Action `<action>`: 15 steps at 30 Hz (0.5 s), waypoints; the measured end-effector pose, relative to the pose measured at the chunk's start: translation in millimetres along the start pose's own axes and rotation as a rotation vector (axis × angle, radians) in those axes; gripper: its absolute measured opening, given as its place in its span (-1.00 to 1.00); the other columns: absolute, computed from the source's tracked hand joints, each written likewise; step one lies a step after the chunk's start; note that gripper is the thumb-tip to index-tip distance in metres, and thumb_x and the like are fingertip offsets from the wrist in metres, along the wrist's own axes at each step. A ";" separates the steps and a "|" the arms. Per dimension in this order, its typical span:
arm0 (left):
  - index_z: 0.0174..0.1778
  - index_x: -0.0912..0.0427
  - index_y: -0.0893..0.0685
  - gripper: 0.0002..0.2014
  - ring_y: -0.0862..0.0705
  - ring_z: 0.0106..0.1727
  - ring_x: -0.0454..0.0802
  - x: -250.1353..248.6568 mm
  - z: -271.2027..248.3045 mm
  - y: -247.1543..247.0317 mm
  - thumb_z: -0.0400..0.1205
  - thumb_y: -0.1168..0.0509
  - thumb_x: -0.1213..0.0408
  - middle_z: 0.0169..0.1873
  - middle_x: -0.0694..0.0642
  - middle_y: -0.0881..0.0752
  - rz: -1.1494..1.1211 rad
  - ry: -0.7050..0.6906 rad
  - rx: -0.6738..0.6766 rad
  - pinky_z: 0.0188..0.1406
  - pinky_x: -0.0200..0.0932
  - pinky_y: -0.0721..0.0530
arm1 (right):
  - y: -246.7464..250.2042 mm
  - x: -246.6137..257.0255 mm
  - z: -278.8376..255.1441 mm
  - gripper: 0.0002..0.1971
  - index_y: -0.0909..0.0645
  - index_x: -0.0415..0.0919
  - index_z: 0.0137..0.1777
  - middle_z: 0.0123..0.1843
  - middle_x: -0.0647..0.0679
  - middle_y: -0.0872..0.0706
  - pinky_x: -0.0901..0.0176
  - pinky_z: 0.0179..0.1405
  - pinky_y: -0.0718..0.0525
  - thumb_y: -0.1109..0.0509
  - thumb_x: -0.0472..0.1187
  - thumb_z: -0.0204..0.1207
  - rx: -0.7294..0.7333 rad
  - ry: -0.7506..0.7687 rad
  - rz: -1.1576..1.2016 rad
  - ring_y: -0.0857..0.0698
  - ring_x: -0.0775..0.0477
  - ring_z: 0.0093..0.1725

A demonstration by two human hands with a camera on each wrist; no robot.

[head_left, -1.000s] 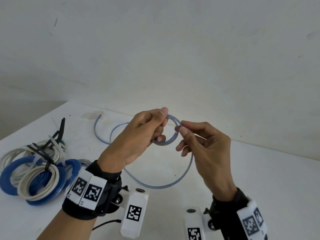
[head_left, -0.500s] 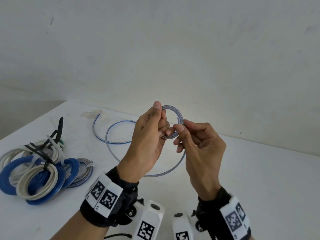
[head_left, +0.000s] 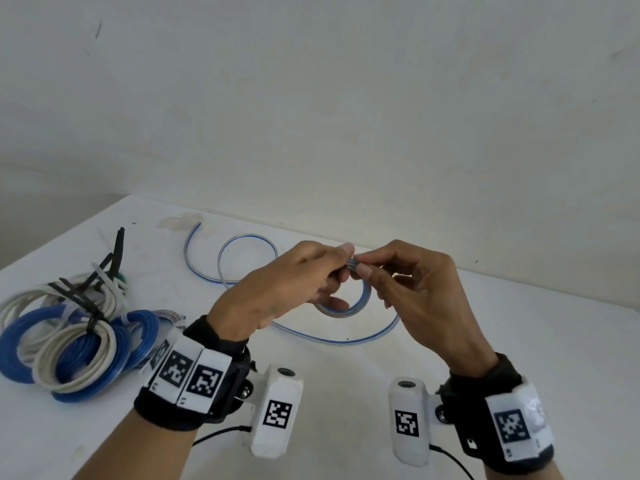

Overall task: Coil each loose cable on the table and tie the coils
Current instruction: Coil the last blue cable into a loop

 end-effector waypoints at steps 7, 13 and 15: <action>-0.29 0.22 -0.51 -0.59 -0.16 -0.54 -0.10 -14.8 2.2 21.7 0.85 -0.12 0.12 -0.53 -0.05 -0.16 -0.380 -0.121 -0.167 -0.41 -0.21 -0.50 | -2.3 -0.3 -0.8 -0.88 -0.80 -0.14 0.06 -0.25 -0.20 -0.80 0.18 -0.51 -0.59 -0.51 -0.20 0.57 -0.220 -0.036 0.216 -0.63 -0.09 -0.52; -0.32 0.21 -0.51 -0.60 -0.14 -0.53 -0.09 -19.3 2.3 23.3 0.83 -0.14 0.13 -0.50 -0.01 -0.16 -0.728 -0.160 -0.244 -0.50 -0.24 -0.46 | -28.8 -0.7 -14.5 -0.73 -0.78 0.06 0.23 -0.18 0.09 -0.84 0.32 -0.29 -0.61 -0.50 -0.12 0.54 -0.391 -0.002 0.297 -0.61 0.09 -0.33; -0.35 0.21 -0.51 -0.60 -0.15 -0.55 -0.07 -18.8 2.9 22.4 0.82 -0.13 0.17 -0.53 0.01 -0.17 -0.682 -0.151 -0.257 -0.47 -0.20 -0.52 | -24.1 -1.6 -14.7 -0.75 -0.78 0.07 0.20 -0.09 0.12 -0.88 0.37 -0.20 -0.62 -0.52 -0.17 0.55 -0.408 0.002 0.263 -0.65 0.11 -0.21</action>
Point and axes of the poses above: each hand's wrist, its own z-axis towards the middle knuckle, its own y-axis out of the back of the hand, x = y × z, the point moved 8 cm from there along z, towards the middle knuckle
